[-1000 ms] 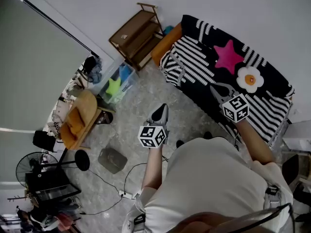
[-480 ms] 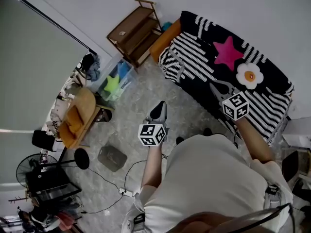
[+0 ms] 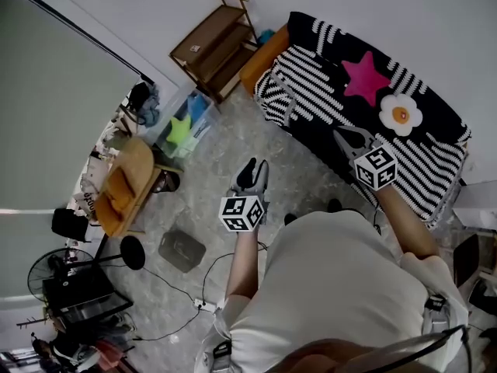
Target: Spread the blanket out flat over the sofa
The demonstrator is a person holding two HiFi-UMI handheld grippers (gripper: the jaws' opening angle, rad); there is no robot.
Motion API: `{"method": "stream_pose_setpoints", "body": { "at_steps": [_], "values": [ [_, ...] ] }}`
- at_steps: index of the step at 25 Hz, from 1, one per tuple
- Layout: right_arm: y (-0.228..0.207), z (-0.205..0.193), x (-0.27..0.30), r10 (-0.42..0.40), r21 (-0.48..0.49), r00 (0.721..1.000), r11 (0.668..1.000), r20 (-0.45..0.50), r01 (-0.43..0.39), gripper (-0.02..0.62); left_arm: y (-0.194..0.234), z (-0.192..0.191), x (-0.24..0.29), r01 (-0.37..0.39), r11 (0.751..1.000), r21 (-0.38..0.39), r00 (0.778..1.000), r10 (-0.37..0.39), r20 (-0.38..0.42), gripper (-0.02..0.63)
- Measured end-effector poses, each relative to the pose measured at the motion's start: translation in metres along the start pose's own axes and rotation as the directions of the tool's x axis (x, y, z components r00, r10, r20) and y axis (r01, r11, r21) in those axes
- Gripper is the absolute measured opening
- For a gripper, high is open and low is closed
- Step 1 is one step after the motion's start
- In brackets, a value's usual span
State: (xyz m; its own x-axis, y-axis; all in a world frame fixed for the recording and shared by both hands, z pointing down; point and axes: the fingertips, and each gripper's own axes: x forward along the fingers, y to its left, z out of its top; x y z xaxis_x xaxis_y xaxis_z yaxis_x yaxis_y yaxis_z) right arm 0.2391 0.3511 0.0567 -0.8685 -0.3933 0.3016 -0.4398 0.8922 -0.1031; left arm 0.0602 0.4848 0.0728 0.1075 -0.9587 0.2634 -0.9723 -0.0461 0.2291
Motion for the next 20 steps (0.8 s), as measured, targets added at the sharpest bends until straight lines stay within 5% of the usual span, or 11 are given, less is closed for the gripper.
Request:
{"method": "stream_pose_setpoints", "body": {
  "at_steps": [20],
  "values": [
    [0.060,-0.022,0.008,-0.108,0.034,0.993,0.993,-0.037,0.110,0.002,0.049,-0.022,-0.053,0.039,0.999,-0.006,0.999,-0.039,-0.027,0.169]
  ]
}}
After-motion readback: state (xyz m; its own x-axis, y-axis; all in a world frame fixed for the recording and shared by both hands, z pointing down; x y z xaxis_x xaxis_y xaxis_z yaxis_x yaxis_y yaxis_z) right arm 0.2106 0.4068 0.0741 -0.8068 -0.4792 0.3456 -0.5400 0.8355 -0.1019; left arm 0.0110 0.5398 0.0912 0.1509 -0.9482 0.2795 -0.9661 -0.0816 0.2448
